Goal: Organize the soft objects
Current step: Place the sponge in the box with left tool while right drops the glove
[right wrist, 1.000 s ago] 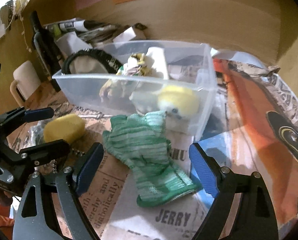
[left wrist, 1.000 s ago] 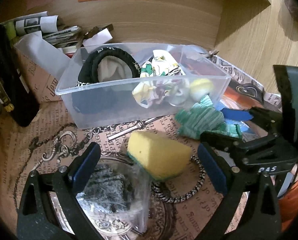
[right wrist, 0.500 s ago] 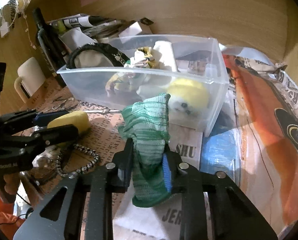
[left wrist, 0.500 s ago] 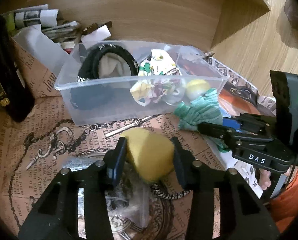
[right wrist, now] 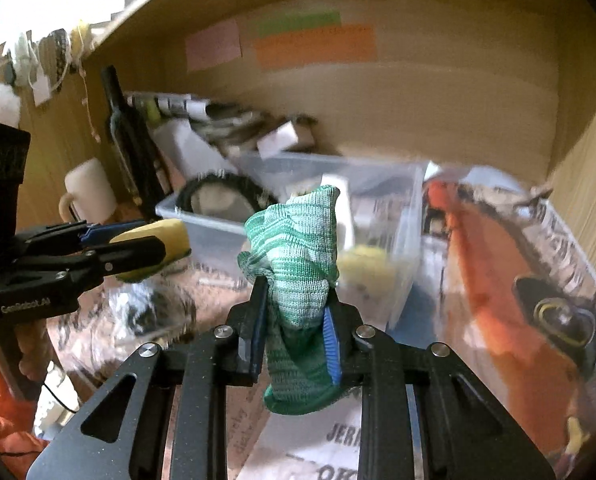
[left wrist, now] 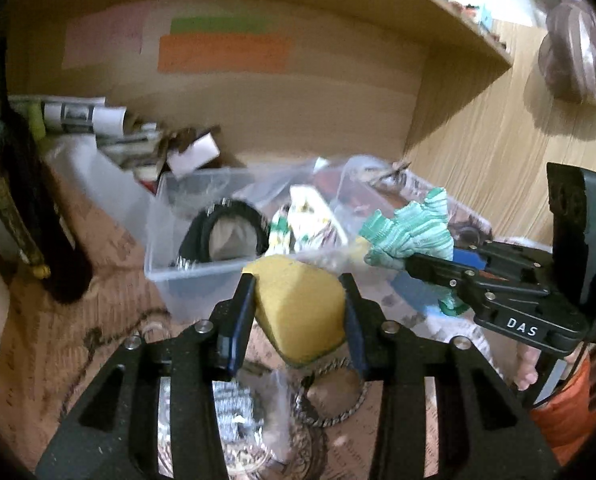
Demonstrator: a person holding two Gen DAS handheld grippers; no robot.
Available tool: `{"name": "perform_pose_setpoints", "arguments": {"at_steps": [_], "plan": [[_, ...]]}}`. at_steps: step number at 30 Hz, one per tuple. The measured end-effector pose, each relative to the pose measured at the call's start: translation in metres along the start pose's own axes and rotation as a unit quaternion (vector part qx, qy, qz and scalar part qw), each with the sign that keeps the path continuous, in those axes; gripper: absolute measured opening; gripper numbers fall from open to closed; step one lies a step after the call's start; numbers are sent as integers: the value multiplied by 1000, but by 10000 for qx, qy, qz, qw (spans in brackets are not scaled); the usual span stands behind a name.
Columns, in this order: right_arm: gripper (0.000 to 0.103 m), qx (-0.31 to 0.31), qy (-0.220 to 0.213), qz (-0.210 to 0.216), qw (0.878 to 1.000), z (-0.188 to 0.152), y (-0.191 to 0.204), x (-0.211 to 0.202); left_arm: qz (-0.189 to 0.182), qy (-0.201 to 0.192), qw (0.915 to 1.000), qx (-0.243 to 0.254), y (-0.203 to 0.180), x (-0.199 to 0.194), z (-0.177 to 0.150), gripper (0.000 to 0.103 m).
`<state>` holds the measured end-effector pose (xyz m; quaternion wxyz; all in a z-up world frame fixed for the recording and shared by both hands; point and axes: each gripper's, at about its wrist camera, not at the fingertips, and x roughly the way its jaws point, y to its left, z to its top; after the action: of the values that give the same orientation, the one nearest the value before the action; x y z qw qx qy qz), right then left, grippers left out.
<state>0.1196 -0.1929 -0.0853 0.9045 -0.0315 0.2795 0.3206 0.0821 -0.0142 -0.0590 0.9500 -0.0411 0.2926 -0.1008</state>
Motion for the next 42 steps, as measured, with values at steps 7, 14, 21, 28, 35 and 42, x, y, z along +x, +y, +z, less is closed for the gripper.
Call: {"name": "perform_pose_setpoints", "arguments": {"at_steps": [7, 14, 21, 28, 35, 42], "plan": [[22, 70, -487, -149, 9987, 24, -8, -12, 62, -270, 9996, 50, 0, 3, 30, 41], [22, 173, -852, -238, 9959, 43, -10, -15, 84, -99, 9999, -12, 11, 32, 53, 42], [22, 242, -575, -428, 9971, 49, -19, 20, 171, 202, 9995, -147, 28, 66, 57, 42], [22, 371, -64, -419, 9984, 46, -28, 61, 567, 312, 9979, 26, 33, 89, 54, 42], [23, 312, 192, -422, 9984, 43, -24, 80, 618, 803, 9949, 23, 43, 118, 44, 41], [33, 326, 342, -434, 9979, 41, -26, 88, 535, 971, 9938, 47, 45, 122, 40, 43]]}}
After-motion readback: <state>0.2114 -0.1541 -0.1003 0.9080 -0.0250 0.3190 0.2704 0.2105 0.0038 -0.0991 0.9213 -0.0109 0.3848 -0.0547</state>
